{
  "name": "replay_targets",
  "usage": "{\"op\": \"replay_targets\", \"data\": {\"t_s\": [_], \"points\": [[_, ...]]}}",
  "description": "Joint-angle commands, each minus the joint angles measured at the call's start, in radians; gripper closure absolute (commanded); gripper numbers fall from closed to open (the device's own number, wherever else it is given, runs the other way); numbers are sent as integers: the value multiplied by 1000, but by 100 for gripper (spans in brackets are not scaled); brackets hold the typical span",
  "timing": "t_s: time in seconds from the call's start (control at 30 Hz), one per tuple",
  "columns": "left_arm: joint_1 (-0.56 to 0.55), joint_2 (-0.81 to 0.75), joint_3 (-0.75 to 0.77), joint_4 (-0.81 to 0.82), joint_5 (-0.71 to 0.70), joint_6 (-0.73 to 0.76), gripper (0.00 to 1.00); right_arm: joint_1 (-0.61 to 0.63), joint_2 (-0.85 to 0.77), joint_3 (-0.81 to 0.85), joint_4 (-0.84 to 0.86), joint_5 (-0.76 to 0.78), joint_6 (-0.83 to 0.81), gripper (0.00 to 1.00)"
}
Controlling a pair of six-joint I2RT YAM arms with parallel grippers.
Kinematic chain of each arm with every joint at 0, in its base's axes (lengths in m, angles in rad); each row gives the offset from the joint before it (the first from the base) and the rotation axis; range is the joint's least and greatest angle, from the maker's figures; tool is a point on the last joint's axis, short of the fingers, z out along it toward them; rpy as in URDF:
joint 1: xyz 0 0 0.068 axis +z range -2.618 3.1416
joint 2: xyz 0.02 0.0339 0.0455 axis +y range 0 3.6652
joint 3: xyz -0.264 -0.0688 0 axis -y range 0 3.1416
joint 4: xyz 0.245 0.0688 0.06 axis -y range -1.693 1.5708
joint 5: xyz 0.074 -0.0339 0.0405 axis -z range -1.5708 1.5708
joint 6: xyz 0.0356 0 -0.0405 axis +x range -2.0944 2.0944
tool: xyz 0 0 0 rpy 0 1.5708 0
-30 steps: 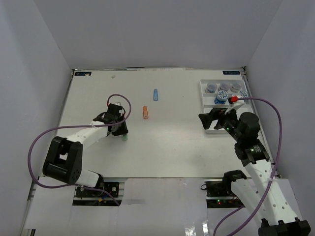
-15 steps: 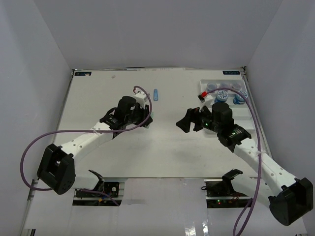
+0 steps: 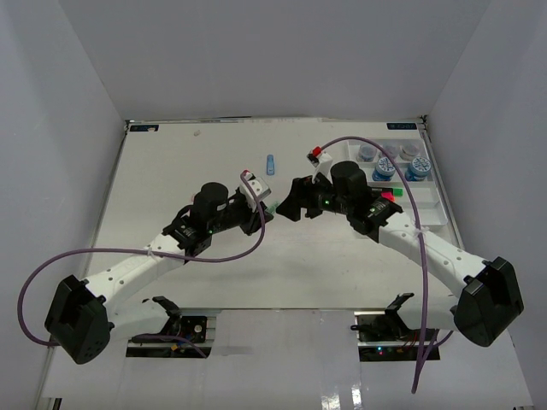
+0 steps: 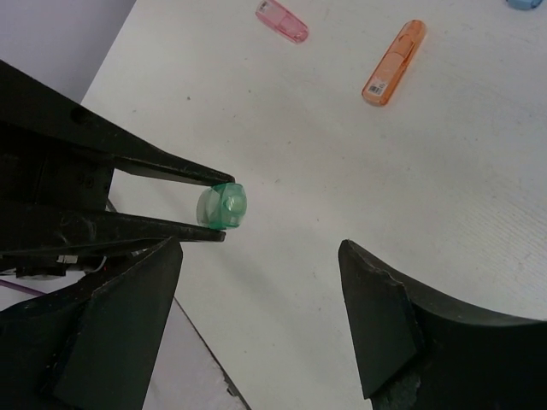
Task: Sort the stationery into containers
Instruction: Pick up the pen from the center of the board.
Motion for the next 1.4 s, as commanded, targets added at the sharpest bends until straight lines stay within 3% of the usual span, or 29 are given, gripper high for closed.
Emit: {"op": "replay_targets", "data": {"t_s": [0.0,0.47,0.63,0.97,1.07,1.13,1.17,1.3,1.37], "points": [[-11,-29,-13,55,44,39,88,10,14,63,56,-28,23,20],[-26,-41,-15,53,41,41,88,24,69,66,116,-87,53,37],[-33,-41,-20,53,31,46,87,30,92,69,125,-97,58,48],[-37,-41,-21,52,29,44,83,31,78,49,111,-65,53,85],[-37,-38,-20,52,11,38,72,31,57,32,96,-32,37,89],[-37,-33,-20,50,-9,29,59,21,37,14,78,-2,27,89],[-37,-33,-20,52,-18,24,42,4,31,8,70,17,18,89],[-37,-29,-15,45,-77,9,11,-93,-35,-37,-13,74,-5,90],[-37,-20,-9,35,-129,-11,5,-183,-87,-77,-53,111,-23,90]]}}
